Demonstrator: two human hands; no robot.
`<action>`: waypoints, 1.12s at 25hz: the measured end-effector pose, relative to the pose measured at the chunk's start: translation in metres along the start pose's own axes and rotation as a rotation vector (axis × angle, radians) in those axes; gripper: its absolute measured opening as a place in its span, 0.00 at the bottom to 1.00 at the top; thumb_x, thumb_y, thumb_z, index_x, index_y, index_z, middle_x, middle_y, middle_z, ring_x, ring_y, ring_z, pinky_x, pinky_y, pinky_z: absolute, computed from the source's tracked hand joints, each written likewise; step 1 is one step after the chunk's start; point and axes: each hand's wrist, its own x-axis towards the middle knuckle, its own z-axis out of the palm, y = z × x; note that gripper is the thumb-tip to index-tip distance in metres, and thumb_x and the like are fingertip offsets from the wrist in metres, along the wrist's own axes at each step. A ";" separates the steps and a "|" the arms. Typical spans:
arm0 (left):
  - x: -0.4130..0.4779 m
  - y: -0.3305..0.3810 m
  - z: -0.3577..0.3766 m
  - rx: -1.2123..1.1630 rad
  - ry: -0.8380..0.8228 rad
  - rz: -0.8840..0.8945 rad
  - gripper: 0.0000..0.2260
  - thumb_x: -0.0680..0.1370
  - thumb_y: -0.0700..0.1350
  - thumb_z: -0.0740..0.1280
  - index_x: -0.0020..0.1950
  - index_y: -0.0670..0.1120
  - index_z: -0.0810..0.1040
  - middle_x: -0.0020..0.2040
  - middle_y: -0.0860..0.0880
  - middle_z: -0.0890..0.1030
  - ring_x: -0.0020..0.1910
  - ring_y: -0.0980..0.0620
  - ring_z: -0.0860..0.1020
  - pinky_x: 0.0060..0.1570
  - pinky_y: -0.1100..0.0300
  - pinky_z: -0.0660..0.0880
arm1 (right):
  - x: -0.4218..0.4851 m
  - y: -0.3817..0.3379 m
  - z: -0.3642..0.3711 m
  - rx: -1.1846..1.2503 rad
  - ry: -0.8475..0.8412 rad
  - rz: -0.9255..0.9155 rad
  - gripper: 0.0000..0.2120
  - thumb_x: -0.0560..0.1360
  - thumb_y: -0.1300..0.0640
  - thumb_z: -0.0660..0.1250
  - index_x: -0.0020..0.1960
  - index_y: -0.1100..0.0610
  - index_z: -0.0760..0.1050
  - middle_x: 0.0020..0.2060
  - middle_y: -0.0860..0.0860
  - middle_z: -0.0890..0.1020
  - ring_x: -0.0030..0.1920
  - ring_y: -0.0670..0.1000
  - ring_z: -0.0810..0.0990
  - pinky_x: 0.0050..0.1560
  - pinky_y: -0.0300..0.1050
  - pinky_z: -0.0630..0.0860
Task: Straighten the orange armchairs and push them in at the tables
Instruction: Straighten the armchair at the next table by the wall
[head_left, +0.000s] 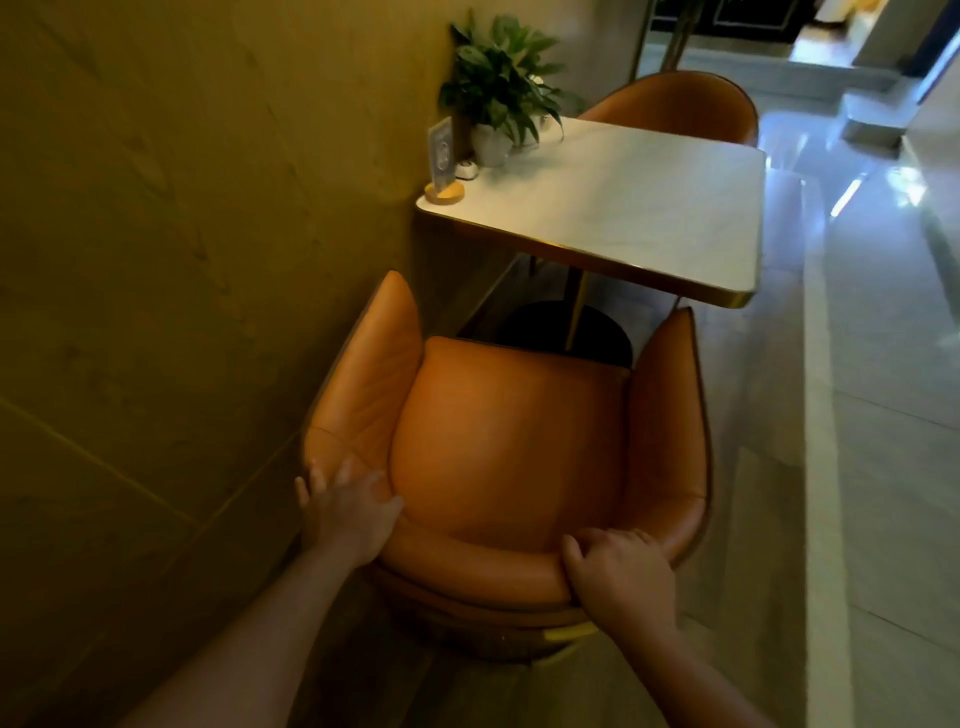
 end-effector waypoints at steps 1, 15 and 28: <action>0.006 -0.005 -0.004 0.006 0.000 -0.002 0.26 0.78 0.66 0.57 0.76 0.62 0.65 0.81 0.50 0.55 0.79 0.37 0.46 0.77 0.40 0.42 | 0.002 -0.007 0.000 -0.038 -0.022 -0.020 0.20 0.77 0.45 0.53 0.37 0.49 0.79 0.33 0.47 0.82 0.36 0.50 0.80 0.47 0.49 0.76; 0.066 -0.023 -0.043 0.157 -0.060 0.156 0.24 0.80 0.63 0.52 0.72 0.56 0.72 0.75 0.45 0.66 0.78 0.38 0.53 0.76 0.42 0.41 | 0.043 -0.052 0.008 0.169 -0.016 0.092 0.14 0.76 0.44 0.53 0.37 0.49 0.70 0.33 0.45 0.75 0.36 0.48 0.75 0.38 0.46 0.75; 0.050 -0.022 -0.042 0.066 -0.042 0.375 0.18 0.79 0.62 0.53 0.57 0.57 0.78 0.55 0.56 0.72 0.64 0.53 0.68 0.75 0.45 0.48 | 0.048 -0.065 0.006 0.011 -0.077 0.016 0.14 0.74 0.51 0.58 0.31 0.51 0.63 0.27 0.46 0.67 0.26 0.52 0.69 0.29 0.45 0.67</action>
